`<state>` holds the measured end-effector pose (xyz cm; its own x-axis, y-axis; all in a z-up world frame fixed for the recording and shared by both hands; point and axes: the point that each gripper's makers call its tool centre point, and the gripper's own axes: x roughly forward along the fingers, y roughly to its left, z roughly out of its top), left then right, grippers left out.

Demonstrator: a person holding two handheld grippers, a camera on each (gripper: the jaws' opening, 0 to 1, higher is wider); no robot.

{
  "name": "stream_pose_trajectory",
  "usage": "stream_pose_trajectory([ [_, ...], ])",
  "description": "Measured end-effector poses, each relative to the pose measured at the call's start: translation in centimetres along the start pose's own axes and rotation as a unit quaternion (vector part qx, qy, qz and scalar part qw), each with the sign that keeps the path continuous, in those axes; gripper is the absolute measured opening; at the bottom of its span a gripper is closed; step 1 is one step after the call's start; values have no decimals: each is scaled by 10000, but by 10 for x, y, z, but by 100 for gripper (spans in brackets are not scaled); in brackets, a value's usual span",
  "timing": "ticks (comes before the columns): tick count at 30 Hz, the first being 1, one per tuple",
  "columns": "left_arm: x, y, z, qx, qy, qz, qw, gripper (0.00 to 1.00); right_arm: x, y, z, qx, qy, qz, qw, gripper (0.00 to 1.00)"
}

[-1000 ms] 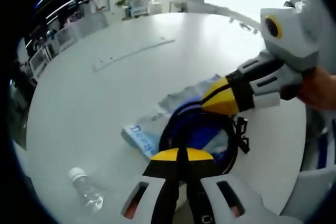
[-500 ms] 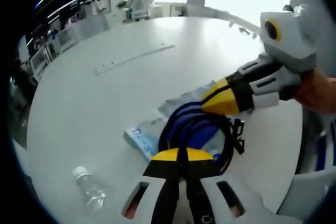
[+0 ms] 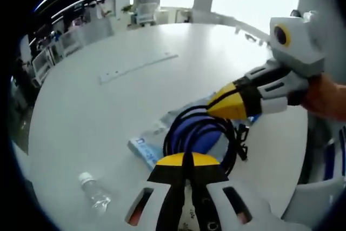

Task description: Arrange the tabletop items into an orderly group along one side of the table until the central work area is clear of visible clutter.

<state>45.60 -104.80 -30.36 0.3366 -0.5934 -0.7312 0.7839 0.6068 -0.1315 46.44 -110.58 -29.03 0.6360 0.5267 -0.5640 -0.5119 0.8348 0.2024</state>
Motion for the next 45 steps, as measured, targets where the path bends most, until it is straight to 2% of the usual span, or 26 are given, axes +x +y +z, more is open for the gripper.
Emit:
stream_pose_trajectory([
  [13, -14, -6, 15, -156, -297, -67, 9994, 0, -18, 4, 17, -57, -235, 25, 9997, 0],
  [25, -25, -18, 28, -80, -484, -110, 9987, 0, -42, 6, 28, -94, -438, -77, 9990, 0],
  [34, -35, -36, 40, 44, -639, -213, 9977, 0, -66, 5, 32, -83, -589, -227, 9980, 0],
  [45, -42, -70, 58, 240, -803, -442, 9955, 0, -108, 0, 30, 37, -832, -489, 9953, 0],
])
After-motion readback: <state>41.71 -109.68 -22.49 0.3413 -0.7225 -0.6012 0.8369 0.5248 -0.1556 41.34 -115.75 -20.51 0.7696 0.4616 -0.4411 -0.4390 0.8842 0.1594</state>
